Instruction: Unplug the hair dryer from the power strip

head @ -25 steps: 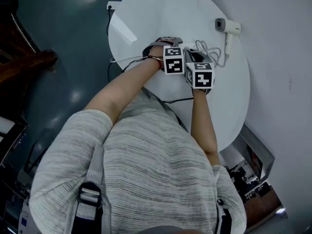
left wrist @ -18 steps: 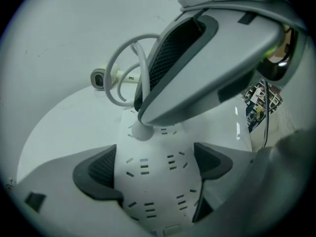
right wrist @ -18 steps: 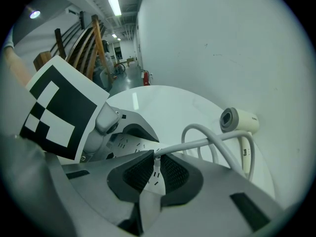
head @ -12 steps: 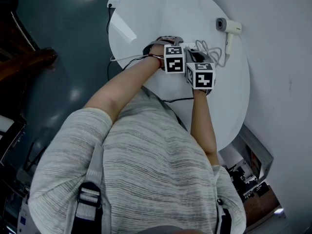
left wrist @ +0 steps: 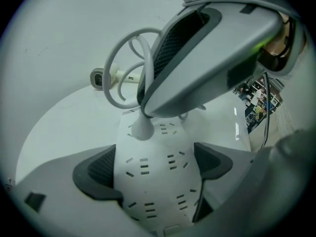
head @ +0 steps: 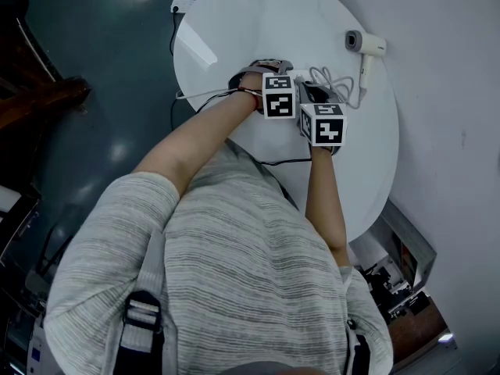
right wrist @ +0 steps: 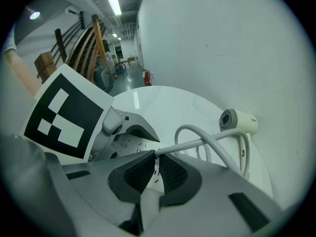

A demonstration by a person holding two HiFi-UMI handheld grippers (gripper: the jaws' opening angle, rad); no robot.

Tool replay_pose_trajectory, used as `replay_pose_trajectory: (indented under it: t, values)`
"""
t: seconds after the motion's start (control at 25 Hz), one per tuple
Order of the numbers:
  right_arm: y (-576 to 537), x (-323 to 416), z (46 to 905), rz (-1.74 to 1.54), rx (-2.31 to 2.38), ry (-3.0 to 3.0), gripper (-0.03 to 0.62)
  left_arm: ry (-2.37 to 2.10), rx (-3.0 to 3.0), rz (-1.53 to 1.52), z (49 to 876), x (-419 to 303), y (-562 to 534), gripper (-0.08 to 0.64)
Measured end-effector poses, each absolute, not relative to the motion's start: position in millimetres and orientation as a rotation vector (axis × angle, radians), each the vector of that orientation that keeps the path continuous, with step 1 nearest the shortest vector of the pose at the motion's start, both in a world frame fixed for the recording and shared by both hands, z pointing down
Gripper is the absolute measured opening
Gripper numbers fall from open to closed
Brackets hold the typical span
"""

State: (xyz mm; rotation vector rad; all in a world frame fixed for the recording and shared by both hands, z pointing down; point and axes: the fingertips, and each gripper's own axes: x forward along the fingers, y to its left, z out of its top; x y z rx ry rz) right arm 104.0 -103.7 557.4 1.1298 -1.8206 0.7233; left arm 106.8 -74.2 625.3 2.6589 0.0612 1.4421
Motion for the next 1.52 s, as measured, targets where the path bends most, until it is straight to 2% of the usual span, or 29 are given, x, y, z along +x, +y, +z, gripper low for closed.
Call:
replay_pose_trajectory:
  t: [0.88, 1.2, 1.52]
  values:
    - [-100, 103, 553, 0.697, 1.067, -1.823, 0.035, 0.068, 2.655, 1.439, 626, 108, -74, 0.479]
    - [-156, 118, 404, 0.529, 1.273, -2.078, 0.037, 0.067, 2.653, 1.481, 629, 104, -71, 0.480]
    - [-124, 133, 414, 0.607, 1.353, -2.072, 0.037, 0.088, 2.657, 1.471, 629, 107, -71, 0.480]
